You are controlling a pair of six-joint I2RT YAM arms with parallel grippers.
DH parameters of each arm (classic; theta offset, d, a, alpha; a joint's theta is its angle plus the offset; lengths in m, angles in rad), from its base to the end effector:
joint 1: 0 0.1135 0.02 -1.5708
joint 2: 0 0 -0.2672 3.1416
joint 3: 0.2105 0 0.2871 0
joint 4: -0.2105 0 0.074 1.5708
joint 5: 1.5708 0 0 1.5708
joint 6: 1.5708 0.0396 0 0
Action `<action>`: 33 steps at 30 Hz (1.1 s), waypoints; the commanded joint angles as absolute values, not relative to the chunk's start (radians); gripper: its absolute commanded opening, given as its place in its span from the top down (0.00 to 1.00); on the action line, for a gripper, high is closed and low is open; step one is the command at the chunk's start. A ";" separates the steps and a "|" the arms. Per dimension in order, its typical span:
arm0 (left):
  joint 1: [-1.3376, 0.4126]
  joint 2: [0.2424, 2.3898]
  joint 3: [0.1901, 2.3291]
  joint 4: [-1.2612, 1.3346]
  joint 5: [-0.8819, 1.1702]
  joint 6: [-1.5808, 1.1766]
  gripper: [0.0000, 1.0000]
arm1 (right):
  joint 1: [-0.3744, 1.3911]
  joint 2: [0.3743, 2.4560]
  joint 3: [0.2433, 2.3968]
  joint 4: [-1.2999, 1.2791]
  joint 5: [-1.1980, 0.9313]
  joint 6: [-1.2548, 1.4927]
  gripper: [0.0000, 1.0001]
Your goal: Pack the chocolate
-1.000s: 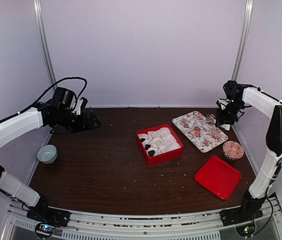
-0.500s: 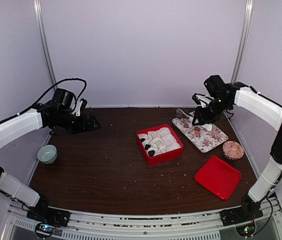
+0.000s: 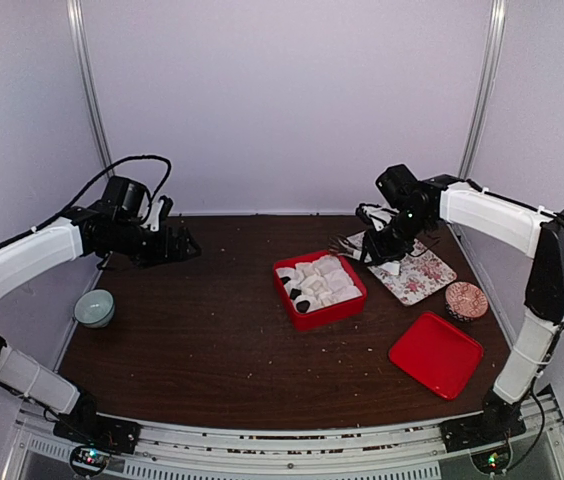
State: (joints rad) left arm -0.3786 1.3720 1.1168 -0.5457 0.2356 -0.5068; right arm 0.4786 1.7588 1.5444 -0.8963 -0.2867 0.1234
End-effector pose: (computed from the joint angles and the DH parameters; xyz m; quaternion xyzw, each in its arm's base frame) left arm 0.3054 -0.1314 0.2818 -0.0149 0.9213 -0.2582 0.2903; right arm 0.3559 0.1973 0.2745 -0.2023 0.9428 0.1997 0.1743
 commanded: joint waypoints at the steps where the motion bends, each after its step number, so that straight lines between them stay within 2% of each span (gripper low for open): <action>1: -0.371 1.381 1.134 -0.511 0.237 -0.501 0.02 | 0.502 1.785 1.554 -0.850 -0.251 0.135 0.72; 10: -0.370 1.400 1.149 -0.523 0.232 -0.489 0.02 | 0.514 1.851 1.576 -0.850 -0.222 0.137 0.71; 21: -0.371 1.391 1.138 -0.523 0.224 -0.496 0.02 | 0.514 1.886 1.632 -0.869 -0.216 0.129 0.61; 33: -0.370 1.360 1.111 -0.512 0.232 -0.501 0.02 | 0.510 1.762 1.620 -0.910 -0.208 0.132 0.60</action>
